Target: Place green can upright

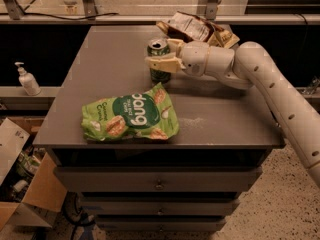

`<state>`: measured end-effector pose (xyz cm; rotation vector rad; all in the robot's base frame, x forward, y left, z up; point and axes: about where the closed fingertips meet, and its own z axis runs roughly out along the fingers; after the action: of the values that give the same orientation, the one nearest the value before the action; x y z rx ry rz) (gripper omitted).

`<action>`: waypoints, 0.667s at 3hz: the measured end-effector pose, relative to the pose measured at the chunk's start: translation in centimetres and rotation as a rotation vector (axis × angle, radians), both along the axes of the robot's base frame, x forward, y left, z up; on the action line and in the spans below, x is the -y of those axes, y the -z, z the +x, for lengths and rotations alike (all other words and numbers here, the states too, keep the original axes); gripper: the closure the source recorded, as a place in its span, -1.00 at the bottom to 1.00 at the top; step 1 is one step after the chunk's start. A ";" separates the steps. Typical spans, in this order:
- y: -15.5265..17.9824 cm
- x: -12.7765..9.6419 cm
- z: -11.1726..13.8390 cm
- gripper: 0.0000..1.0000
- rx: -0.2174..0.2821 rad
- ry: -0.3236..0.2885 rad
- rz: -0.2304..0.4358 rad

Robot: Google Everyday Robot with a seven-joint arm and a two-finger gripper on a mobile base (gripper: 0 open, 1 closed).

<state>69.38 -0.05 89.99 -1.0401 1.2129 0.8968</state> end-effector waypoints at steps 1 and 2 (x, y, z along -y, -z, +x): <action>0.1 0.2 -0.4 -1.00 -0.003 0.000 -0.006; 0.0 1.1 -0.6 -1.00 -0.006 0.015 -0.018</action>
Offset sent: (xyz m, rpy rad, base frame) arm -0.0077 -0.0294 0.0000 -0.0322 0.0089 -0.0437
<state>68.76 -1.18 90.00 -1.0423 1.2337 0.8795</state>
